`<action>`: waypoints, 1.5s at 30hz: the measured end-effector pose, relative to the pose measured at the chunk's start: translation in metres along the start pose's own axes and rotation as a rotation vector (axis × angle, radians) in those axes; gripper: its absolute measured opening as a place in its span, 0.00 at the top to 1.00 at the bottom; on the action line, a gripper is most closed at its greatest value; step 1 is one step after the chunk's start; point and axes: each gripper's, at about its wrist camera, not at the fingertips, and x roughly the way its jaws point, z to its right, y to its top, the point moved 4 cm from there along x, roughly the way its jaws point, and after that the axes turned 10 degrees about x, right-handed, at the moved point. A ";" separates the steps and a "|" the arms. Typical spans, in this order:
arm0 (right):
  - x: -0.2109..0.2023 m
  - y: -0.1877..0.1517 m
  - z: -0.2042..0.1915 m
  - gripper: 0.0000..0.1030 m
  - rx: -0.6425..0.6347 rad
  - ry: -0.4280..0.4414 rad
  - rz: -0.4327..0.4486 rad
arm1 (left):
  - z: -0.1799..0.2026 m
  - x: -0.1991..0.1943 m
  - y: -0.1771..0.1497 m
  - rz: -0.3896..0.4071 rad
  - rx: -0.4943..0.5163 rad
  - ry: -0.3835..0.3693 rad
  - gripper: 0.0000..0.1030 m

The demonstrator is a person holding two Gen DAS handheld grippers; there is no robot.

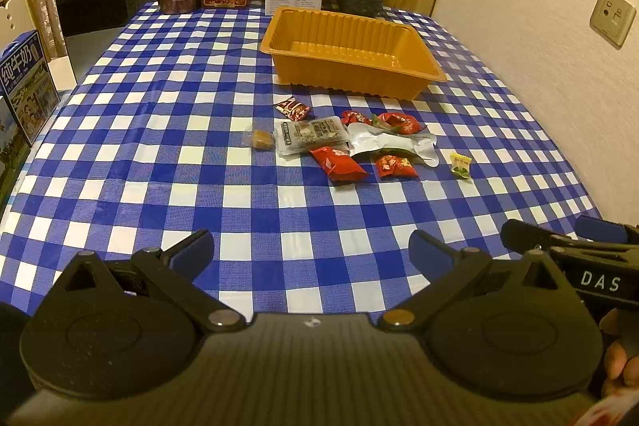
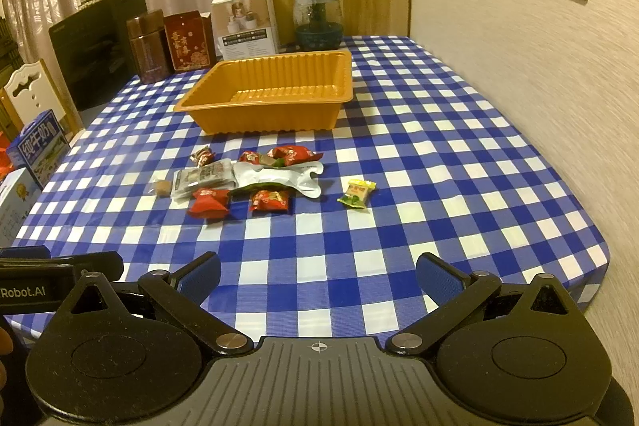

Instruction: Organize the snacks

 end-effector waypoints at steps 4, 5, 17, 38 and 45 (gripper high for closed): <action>0.000 0.000 0.000 0.00 0.000 0.000 0.000 | 0.000 0.000 0.000 0.000 0.000 -0.001 0.00; 0.000 0.000 0.000 0.00 0.000 0.000 0.000 | 0.000 -0.001 0.000 0.000 0.000 -0.001 0.00; 0.001 -0.001 0.004 0.00 0.014 -0.001 -0.001 | 0.000 0.001 0.001 -0.002 -0.009 -0.006 0.00; 0.071 0.026 0.043 0.01 0.070 -0.017 0.022 | -0.006 0.084 0.026 0.059 0.035 -0.010 0.00; 0.097 0.030 0.046 0.15 0.069 -0.020 0.013 | 0.009 0.112 0.040 0.075 0.091 -0.037 0.13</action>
